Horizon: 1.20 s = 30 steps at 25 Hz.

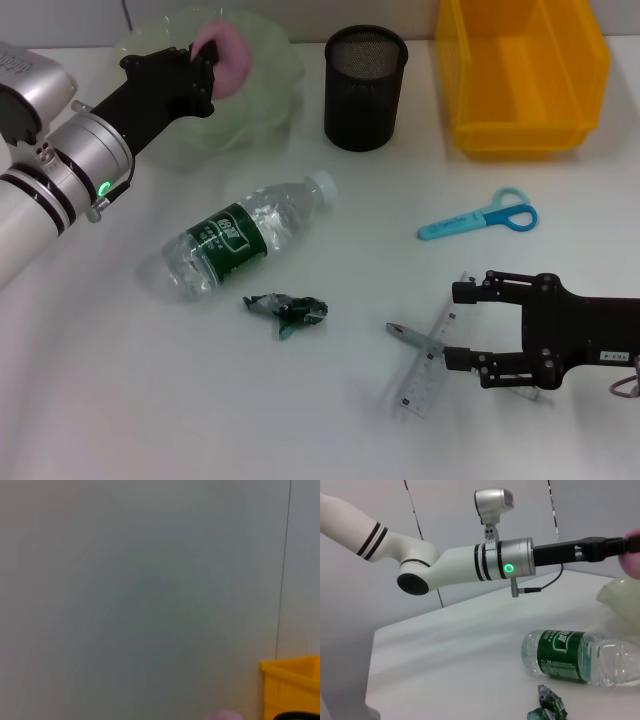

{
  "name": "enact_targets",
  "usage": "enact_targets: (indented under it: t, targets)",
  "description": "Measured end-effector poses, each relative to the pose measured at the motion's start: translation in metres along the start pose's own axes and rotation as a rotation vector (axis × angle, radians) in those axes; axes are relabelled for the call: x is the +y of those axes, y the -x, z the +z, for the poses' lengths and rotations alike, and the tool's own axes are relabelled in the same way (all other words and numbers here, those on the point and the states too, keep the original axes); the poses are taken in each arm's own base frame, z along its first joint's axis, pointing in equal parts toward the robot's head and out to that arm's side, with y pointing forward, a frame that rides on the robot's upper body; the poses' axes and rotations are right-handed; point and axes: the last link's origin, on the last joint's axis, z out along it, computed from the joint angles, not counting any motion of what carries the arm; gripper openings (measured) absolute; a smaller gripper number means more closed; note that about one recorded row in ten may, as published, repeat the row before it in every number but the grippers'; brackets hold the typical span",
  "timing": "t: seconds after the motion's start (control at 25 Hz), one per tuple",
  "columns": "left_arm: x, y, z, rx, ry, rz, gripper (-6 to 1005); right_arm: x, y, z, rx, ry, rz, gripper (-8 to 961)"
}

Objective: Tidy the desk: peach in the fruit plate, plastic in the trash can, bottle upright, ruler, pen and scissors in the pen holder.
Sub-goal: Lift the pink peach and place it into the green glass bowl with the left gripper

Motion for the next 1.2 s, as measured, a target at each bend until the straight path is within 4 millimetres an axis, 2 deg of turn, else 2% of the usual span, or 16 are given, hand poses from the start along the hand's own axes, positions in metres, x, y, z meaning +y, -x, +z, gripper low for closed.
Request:
enact_targets:
  t: [0.8,1.04,1.2]
  targets:
    - [-0.0066,0.0025,0.0058,-0.049,-0.044,0.007,47,-0.0012,0.0012,0.0006,-0.007,-0.007,-0.001,800]
    - [-0.0092,0.0018,0.0066,-0.048,-0.063,-0.007,193,-0.0015,0.0016,0.0009,-0.007,-0.006,-0.003,800]
    - [-0.0098,0.0017,0.0066,-0.048,-0.067,-0.010,357,-0.0016,0.0017,0.0010,-0.006,-0.006,-0.003,800]
